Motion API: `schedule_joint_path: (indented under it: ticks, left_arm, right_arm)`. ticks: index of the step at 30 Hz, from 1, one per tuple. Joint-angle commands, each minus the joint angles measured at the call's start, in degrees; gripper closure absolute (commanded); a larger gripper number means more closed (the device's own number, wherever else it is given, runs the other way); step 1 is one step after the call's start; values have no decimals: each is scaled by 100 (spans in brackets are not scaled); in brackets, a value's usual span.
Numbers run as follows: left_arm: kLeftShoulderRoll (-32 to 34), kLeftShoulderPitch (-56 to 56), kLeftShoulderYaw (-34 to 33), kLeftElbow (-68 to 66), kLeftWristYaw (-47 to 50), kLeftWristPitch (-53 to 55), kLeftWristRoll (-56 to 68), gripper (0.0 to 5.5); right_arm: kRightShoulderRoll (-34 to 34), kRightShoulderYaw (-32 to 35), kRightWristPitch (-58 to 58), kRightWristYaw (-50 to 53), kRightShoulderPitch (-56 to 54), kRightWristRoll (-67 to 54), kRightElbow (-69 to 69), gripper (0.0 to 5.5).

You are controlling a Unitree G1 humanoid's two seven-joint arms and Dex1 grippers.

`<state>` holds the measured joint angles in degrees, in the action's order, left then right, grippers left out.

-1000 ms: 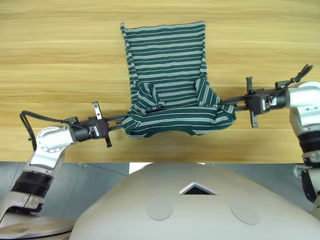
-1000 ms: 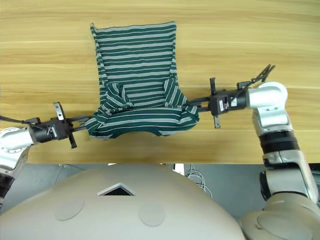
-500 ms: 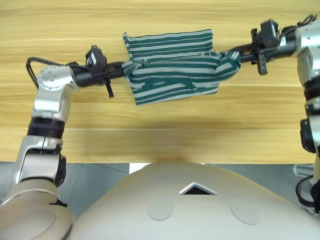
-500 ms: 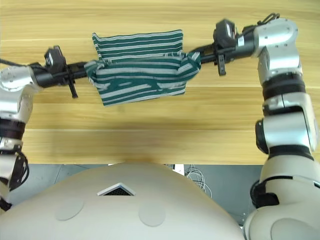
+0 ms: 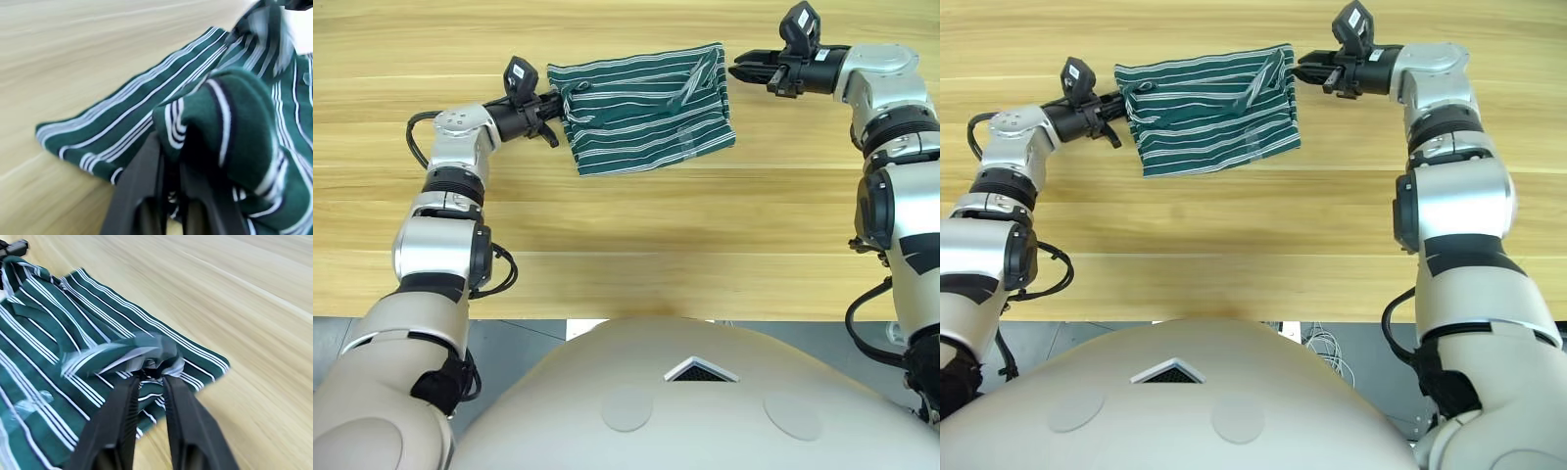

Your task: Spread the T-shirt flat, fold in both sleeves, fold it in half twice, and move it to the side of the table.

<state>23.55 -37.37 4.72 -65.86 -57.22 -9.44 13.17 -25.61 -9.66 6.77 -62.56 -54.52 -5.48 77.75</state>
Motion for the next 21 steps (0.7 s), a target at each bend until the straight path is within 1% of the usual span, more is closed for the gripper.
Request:
schedule_joint_path:
  ticks: [1, 4, 6, 7, 8, 10, 12, 14, 15, 18, 20, 21]
  left_arm:
    - [-63, -158, -336, -147, 117, 95, -19, 457]
    - [-169, -157, -519, -171, 135, 262, -20, 412]
    - [-269, -163, -690, -192, 206, 552, 55, 384]
    - [-319, -188, -787, -211, 300, 769, 107, 362]
    - [-357, -208, -876, -219, 398, 964, 138, 351]
    - [-394, -264, -1149, -166, 542, 1426, 311, 318]
    - [-434, -353, -1430, -134, 766, 1868, 510, 289]
    - [-525, -412, -1641, -143, 1112, 2167, 629, 256]
    - [-572, -417, -1745, -104, 1261, 2279, 690, 236]
    - [-650, -339, -2033, 152, 1605, 2487, 869, 188]
    - [-711, -219, -2121, 332, 1889, 2450, 856, 143]
    - [-745, -181, -2144, 327, 2091, 2391, 816, 134]
  right_arm:
    - [36, 73, 14, 334, 114, 436, 24, 380]
    - [14, 157, 291, 410, 282, 644, -10, 327]
    - [-46, 228, 787, 418, 354, 737, -89, 298]
    - [-60, 306, 1114, 291, 373, 700, -169, 276]
    - [-88, 300, 1491, 226, 397, 759, -250, 262]
    - [-108, 192, 2336, -70, 499, 902, -499, 225]
    - [0, 190, 3016, -484, 670, 806, -830, 194]
    - [88, 136, 3621, -511, 824, 822, -1156, 160]
    - [78, -10, 3912, -314, 877, 1051, -1312, 151]
    - [51, -546, 4474, 222, 936, 1867, -1696, 151]
    - [117, -867, 4566, 598, 812, 2359, -1734, 151]
    - [133, -1042, 4529, 950, 704, 2696, -1680, 151]
